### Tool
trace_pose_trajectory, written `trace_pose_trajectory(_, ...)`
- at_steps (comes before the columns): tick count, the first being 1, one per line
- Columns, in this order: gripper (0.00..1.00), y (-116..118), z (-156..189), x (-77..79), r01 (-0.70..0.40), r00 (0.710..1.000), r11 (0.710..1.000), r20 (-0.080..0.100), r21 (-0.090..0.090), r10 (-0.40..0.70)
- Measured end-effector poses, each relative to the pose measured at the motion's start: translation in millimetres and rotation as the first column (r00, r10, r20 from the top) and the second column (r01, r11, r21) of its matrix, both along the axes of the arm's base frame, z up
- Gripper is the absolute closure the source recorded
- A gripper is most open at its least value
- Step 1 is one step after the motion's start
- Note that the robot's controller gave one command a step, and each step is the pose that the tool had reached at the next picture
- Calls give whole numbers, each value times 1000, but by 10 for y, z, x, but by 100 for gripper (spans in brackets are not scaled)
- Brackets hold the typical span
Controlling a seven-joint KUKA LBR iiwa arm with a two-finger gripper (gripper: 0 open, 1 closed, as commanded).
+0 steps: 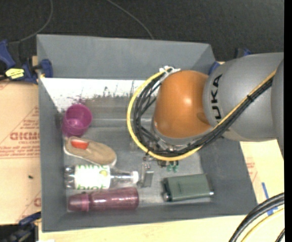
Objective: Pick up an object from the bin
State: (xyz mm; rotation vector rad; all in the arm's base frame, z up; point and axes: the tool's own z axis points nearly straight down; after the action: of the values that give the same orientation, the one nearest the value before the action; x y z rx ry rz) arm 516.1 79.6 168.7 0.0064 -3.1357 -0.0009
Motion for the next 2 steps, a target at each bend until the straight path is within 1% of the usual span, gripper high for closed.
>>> trace_pose_trajectory(1, 0, -4, 45, 18, 4, 1000, 1000, 8, 1, -4)
trace_pose_trajectory(2, 0, 508, -862, -33, -70, 997, 998, 19, 7, 70)
